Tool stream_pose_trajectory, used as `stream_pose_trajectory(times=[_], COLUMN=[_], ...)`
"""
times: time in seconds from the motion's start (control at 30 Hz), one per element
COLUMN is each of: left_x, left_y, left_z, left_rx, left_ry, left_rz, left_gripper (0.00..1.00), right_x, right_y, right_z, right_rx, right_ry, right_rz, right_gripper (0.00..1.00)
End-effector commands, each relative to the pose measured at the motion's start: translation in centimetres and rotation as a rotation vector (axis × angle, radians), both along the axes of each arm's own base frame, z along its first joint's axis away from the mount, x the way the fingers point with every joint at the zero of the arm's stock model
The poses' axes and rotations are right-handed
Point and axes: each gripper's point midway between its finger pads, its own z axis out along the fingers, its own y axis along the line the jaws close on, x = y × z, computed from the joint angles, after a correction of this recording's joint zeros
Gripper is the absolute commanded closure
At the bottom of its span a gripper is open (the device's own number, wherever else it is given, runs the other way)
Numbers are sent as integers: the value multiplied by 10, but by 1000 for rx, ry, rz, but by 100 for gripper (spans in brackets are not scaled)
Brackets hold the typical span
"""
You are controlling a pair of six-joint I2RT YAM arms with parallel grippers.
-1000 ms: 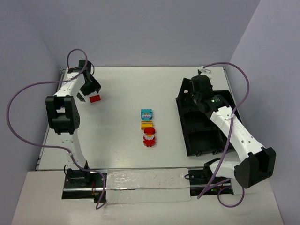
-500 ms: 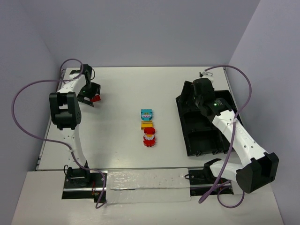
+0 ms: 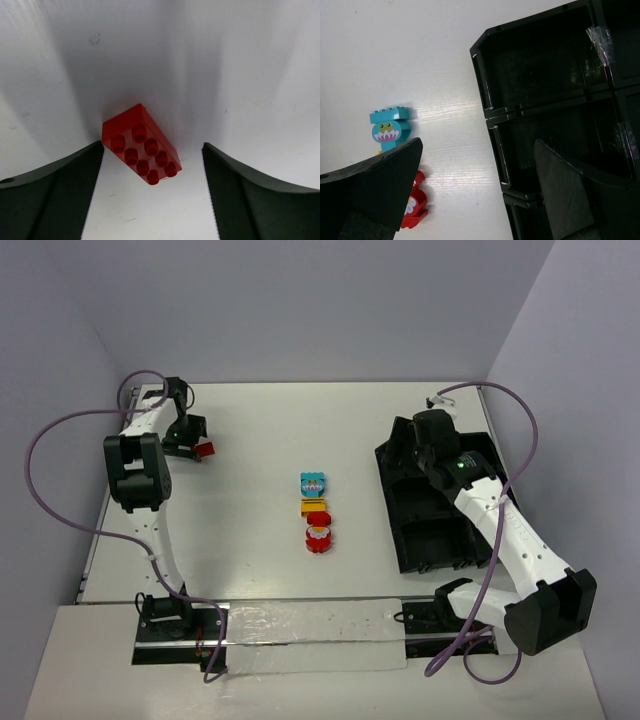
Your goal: Sort the legos into containers by color
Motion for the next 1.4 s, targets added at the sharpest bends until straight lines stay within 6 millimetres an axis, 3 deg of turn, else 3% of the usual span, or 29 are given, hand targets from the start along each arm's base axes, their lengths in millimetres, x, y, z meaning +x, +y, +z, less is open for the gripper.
stream_pose_trajectory(times=[0.0,0.03,0.17,0.27,0.33,0.47,0.5,0.53,0.6,0.7,0.9,1.0,1.07,1.1,1.23,1.37], left_x=[17,18,22,24,24,31,31,32,26,11,-33,-62,-75,-79,-97,-120], left_y=[10,12,12,8,2,-28,-57,-58,-107,-170,-288,-344,-361,-369,-397,-416], left_z=[1,2,8,16,22,62,78,80,115,149,187,194,188,196,208,227], left_rx=[-1,0,15,18,14,65,75,90,137,149,114,47,25,17,-73,-246], left_ry=[-44,-47,-59,-78,-95,-201,-244,-252,-331,-435,-534,-580,-568,-587,-639,-743], left_rz=[39,36,-16,-97,-182,-440,-539,-578,-775,-995,-1325,-1469,-1518,-1542,-1612,-1680], left_gripper=[21,27,72,99,100,100,100,100,100,100,100,100,100,100,100,100], right_x=[2,3,4,5,6,10,10,10,11,11,2,-3,-4,-6,-15,-15], right_y=[1,1,2,4,6,6,6,7,3,-4,-17,-21,-19,-17,22,44], right_z=[13,13,9,6,7,8,8,10,14,21,33,33,31,30,27,36], right_rx=[4,5,9,16,21,25,26,30,28,21,-10,-27,-33,-42,6,80], right_ry=[-31,-29,-19,-11,-12,-11,-13,-18,-36,-63,-110,-107,-94,-91,-98,-133], right_rz=[-6,-8,-10,-6,-4,-13,-18,-19,-41,-74,-105,-99,-79,-48,199,287], right_gripper=[0,0,0,0,0,0,0,0,0,0,0,0,0,0,2,3])
